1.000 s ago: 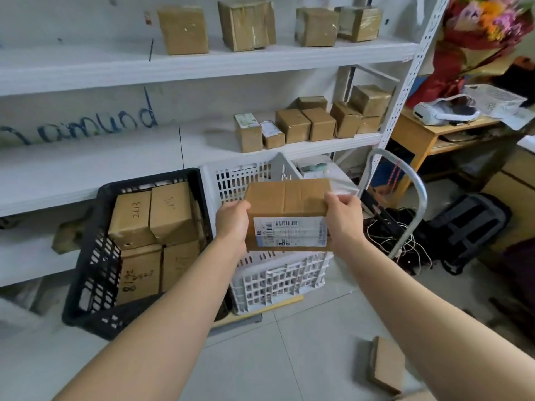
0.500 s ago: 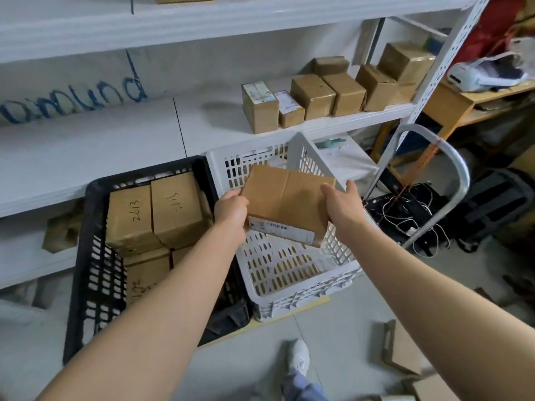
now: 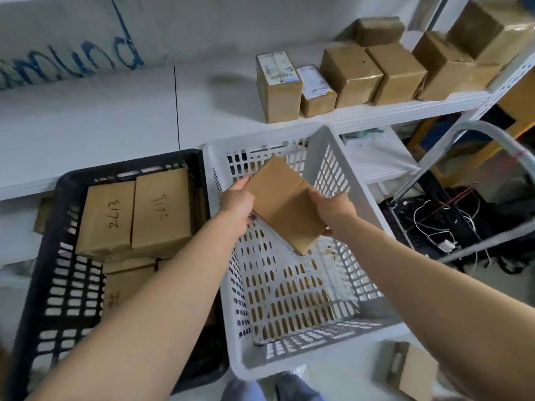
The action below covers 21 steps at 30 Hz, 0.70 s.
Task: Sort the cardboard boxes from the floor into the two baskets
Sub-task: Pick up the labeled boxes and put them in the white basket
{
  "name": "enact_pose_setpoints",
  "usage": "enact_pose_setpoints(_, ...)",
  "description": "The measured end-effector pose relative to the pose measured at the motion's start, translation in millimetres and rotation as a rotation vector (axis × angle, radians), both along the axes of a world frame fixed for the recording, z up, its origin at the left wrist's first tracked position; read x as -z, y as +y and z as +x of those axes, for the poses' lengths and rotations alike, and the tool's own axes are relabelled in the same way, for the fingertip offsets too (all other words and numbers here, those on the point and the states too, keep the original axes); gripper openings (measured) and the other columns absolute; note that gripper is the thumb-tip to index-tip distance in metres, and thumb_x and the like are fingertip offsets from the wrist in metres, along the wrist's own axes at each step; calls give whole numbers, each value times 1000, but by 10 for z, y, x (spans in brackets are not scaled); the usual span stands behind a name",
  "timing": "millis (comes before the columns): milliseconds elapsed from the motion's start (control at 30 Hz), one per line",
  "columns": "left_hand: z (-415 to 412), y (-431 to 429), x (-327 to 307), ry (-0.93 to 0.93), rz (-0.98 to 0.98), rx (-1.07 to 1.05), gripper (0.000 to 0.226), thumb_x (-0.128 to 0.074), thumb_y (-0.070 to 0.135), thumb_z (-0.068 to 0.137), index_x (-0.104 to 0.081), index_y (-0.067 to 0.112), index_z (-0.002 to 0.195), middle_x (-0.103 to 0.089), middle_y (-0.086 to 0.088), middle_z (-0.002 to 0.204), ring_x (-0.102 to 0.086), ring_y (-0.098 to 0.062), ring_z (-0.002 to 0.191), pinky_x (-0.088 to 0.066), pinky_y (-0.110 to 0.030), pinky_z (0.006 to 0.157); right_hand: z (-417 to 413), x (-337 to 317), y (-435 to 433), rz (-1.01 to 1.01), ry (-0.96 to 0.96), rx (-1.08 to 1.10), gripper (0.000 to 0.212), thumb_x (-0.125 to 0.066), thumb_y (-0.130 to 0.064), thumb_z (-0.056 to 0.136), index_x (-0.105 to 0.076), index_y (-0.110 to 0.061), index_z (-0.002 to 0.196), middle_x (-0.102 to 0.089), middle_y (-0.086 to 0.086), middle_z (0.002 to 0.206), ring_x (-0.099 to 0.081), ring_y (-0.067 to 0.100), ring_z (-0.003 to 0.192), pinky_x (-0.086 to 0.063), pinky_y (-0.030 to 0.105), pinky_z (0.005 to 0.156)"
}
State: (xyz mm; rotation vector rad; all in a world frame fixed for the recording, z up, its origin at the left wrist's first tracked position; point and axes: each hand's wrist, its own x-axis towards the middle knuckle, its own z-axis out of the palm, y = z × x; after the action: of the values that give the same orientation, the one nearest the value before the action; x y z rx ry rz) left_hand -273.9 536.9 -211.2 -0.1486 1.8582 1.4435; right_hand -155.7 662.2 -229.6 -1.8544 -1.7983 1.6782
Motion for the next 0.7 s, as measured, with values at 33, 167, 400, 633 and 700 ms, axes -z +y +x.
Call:
enact_pose_setpoints(33,-42,36,98,1,-12,-1,64,-35,-6,94,-42,35,142,-50,-3,131,-55,-22,100,-51,-44,93,-44,87,15,-20,-7,-12,69,-59,-53,85,-37,-11,135,-54,10,123,-57,31,106,-56,48,82)
enact_pose_setpoints(167,-212,145,392,-56,-62,0,66,-43,1,92,-38,46,140,-49,-2,134,-54,-24,106,-51,-46,91,-254,444,59,-98,-40,-113,60,-57,-53,88,-41,-19,135,-53,7,121,-55,28,105,-56,42,78)
enact_pose_setpoints(400,-501,345,806,-9,-175,-51,78,-39,-3,95,-10,44,150,-33,-4,152,-51,-24,117,-46,-37,91,-730,970,65,-208,-45,-121,59,-56,-53,89,-43,-23,137,-52,5,121,-52,26,107,-53,39,81)
enact_pose_setpoints(633,-725,474,1208,-33,-276,-151,75,-40,2,91,-7,36,149,-31,-9,151,-39,-32,131,-37,-50,106,-936,1442,-103,-386,-51,-28,50,-48,-45,96,-39,-17,136,-47,5,114,-46,24,104,-48,42,89)
enact_pose_setpoints(700,-767,503,1260,-66,-296,-137,57,-37,5,95,-21,21,147,-38,-10,144,-42,-30,127,-37,-46,106,-983,1519,-153,-409,-34,4,48,-48,-41,97,-37,-17,137,-47,5,113,-46,23,102,-47,41,93)
